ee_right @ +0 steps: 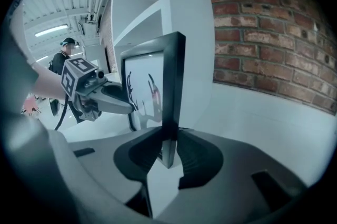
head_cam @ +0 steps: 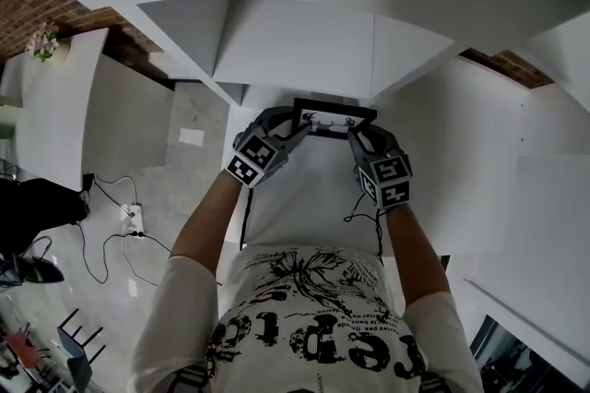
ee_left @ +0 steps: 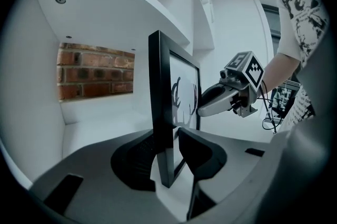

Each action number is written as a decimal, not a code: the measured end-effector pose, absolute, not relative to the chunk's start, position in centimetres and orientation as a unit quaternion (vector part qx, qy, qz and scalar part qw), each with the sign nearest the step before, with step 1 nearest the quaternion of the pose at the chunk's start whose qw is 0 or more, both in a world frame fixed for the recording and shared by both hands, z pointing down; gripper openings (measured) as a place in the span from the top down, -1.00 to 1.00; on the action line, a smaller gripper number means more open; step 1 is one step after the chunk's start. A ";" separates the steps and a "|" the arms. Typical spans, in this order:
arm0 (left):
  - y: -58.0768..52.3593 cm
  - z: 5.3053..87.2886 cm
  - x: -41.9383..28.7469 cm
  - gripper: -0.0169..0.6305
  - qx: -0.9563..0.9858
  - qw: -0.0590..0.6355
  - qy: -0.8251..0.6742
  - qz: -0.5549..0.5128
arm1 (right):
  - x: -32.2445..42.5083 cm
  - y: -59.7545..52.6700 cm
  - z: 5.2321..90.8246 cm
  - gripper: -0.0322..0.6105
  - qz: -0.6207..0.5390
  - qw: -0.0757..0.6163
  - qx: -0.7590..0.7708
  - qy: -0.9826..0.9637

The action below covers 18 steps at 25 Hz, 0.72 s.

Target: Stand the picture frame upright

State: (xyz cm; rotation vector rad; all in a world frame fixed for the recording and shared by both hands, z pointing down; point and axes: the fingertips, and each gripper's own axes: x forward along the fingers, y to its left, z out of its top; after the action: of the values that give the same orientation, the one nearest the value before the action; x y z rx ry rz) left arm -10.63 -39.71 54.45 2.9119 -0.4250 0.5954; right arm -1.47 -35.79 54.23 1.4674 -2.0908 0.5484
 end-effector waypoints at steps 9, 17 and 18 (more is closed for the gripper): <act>-40.6 54.7 -10.6 0.49 0.963 0.054 -0.150 0.218 | -1.5 -36.7 54.4 0.62 0.191 0.266 0.553 -0.766; -41.9 55.0 -10.8 0.44 0.959 0.071 -0.170 0.216 | -1.5 -37.5 54.6 0.62 0.188 0.258 0.564 -0.762; -42.0 54.9 -10.8 0.44 0.959 0.074 -0.171 0.215 | -1.5 -37.6 54.6 0.62 0.189 0.257 0.565 -0.761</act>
State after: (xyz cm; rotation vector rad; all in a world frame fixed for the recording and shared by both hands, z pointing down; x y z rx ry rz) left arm -10.84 -42.03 54.94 2.8775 -0.5133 0.6466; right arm -1.47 -37.60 54.61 1.5325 -2.0660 0.5118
